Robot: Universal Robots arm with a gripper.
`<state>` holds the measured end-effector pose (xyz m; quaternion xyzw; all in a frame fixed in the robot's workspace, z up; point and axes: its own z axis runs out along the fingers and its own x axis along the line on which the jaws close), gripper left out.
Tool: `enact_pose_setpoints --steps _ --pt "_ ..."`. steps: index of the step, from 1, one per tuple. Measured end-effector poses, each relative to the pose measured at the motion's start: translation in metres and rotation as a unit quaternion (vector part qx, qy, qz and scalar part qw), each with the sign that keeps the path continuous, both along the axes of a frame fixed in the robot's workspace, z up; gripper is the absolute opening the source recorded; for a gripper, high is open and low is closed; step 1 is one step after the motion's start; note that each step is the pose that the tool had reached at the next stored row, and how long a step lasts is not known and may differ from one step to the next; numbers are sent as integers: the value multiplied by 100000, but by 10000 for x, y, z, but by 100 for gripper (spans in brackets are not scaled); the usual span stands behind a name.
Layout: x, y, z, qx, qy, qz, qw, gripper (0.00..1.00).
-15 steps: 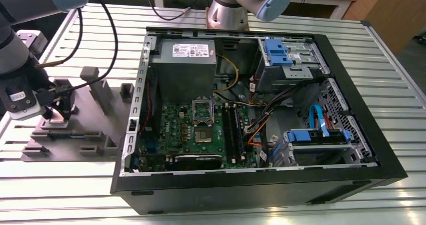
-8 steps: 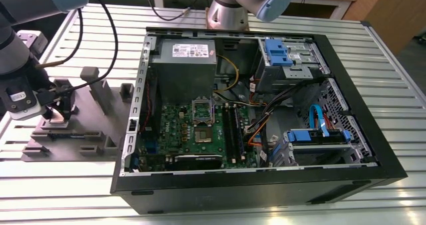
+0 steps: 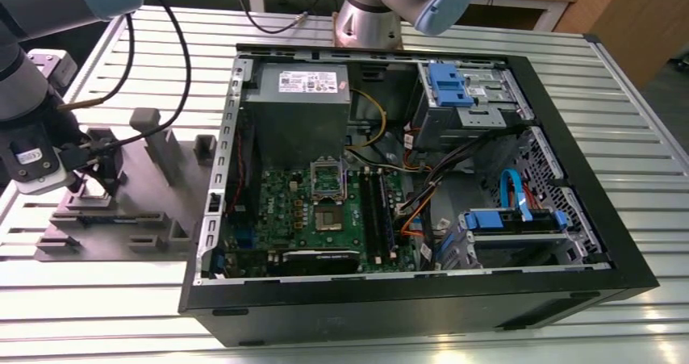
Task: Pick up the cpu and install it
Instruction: 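Pick up the cpu and move it towards the insertion slot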
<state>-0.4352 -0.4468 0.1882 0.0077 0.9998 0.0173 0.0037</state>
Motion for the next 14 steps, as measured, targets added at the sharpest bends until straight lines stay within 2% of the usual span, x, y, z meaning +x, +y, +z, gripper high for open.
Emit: enact_pose_setpoints --steps 6,14 --pt "2 15 -6 8 -5 583 99998 54" --pt "0 34 -45 23 7 1293 99992 54"
